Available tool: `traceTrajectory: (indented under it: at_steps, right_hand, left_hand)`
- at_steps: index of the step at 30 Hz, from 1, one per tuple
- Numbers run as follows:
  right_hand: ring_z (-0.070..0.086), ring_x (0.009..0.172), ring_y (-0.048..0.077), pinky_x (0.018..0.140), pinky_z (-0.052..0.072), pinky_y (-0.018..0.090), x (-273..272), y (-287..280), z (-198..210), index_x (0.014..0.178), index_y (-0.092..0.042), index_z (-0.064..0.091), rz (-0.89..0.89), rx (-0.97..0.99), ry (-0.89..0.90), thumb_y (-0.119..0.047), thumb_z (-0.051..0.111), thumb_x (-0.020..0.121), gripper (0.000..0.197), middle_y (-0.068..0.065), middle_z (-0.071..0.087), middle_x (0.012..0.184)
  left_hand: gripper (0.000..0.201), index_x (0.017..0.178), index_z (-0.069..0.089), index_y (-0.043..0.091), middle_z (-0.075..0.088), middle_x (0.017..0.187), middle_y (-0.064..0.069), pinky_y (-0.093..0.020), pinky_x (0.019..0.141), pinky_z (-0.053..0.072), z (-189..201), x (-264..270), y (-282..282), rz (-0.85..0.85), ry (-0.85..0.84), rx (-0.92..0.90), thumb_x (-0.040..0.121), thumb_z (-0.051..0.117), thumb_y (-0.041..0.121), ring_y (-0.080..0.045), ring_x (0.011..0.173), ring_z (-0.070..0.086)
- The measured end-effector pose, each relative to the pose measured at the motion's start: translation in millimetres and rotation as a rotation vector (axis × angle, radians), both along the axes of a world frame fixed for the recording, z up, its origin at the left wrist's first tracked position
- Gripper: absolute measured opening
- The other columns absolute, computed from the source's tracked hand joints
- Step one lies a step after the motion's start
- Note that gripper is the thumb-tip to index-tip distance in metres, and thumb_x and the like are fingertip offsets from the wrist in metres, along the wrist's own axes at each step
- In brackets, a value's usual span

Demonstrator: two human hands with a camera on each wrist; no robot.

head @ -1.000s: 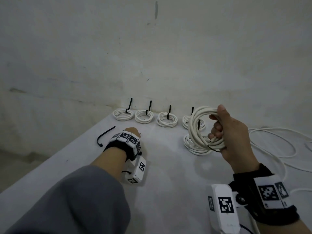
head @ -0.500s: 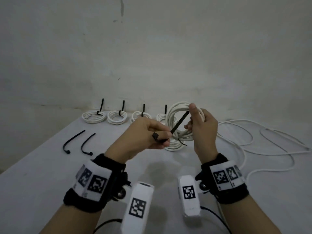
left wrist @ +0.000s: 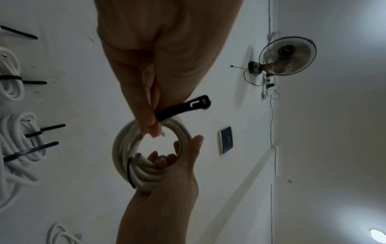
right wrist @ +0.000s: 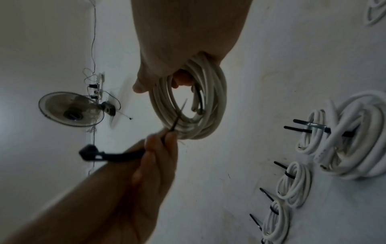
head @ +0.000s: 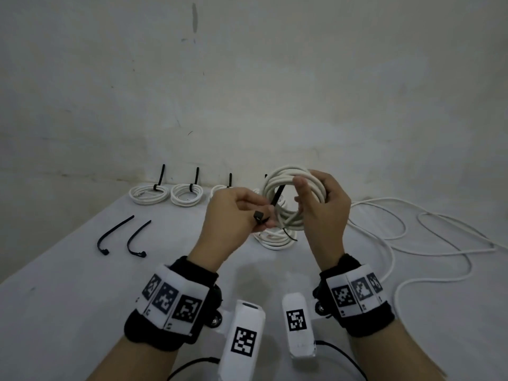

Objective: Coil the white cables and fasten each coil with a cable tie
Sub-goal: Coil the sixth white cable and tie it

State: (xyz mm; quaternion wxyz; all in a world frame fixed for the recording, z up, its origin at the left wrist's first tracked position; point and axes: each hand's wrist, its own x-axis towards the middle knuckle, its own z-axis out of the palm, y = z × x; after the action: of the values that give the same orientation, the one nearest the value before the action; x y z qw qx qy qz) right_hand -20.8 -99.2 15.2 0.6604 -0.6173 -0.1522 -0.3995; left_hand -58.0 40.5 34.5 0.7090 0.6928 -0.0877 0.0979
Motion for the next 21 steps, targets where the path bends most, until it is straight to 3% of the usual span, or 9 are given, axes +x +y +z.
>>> traceTrajectory:
  at_steps: [3,5,7,9,14,17,21]
  right_hand:
    - [0.053,0.056,0.013,0.053,0.046,0.024,1,6,-3,0.100,-0.016,0.063,0.098,0.063,0.069,-0.039,0.081,0.069,0.043,0.004,0.057,0.067]
    - [0.047,0.050,0.011,0.048,0.042,0.021,3,7,-3,0.105,-0.010,0.064,0.208,0.165,0.178,-0.038,0.079,0.066,0.051,0.000,0.053,0.060]
    - [0.039,0.049,0.012,0.048,0.035,0.023,8,5,-5,0.090,-0.004,0.065,0.350,0.214,0.289,-0.039,0.073,0.067,0.042,-0.003,0.043,0.053]
    - [0.038,0.052,0.015,0.052,0.033,0.028,11,5,-6,0.078,-0.005,0.061,0.479,0.219,0.399,-0.039,0.079,0.066,0.041,0.003,0.038,0.056]
    - [0.049,0.047,0.012,0.047,0.043,0.021,13,9,-10,0.109,0.004,0.062,0.647,0.280,0.557,-0.036,0.073,0.066,0.060,0.016,0.047,0.077]
    - [0.045,0.051,0.015,0.048,0.043,0.022,15,8,-12,0.105,-0.001,0.060,0.631,0.284,0.550,-0.037,0.075,0.073,0.051,0.016,0.041,0.078]
    - [0.047,0.046,0.013,0.046,0.041,0.021,11,6,-8,0.086,-0.003,0.064,0.569,0.177,0.490,-0.026,0.063,0.087,0.023,0.008,0.046,0.057]
  left_hand:
    - [0.011,0.081,0.060,-0.005,0.063,0.050,-0.003,-0.024,0.050,0.055,1,0,-8,0.074,-0.127,-0.056,0.079,0.070,-0.005,-0.014,0.046,0.064]
    - [0.013,0.079,0.059,-0.002,0.064,0.053,-0.005,-0.025,0.049,0.054,-1,1,-11,0.112,-0.190,-0.046,0.078,0.071,-0.004,-0.016,0.048,0.066]
    - [0.015,0.075,0.059,0.004,0.065,0.058,-0.007,-0.022,0.051,0.052,-3,3,-12,0.142,-0.239,0.001,0.078,0.073,-0.002,-0.018,0.052,0.067]
    - [0.018,0.073,0.059,0.011,0.066,0.063,-0.008,-0.022,0.054,0.052,-5,6,-14,0.158,-0.263,0.064,0.077,0.074,0.002,-0.019,0.057,0.068]
    - [0.020,0.071,0.060,0.018,0.069,0.070,-0.006,-0.019,0.055,0.048,-13,10,-17,0.184,-0.257,0.142,0.077,0.074,0.004,-0.017,0.061,0.069]
    - [0.020,0.071,0.061,0.017,0.069,0.069,-0.005,-0.020,0.057,0.050,-16,11,-16,0.181,-0.250,0.118,0.076,0.075,0.004,-0.018,0.062,0.069]
    - [0.018,0.072,0.061,0.014,0.068,0.059,0.003,-0.018,0.057,0.051,-16,11,-15,0.127,-0.215,0.068,0.079,0.071,0.000,-0.010,0.057,0.068]
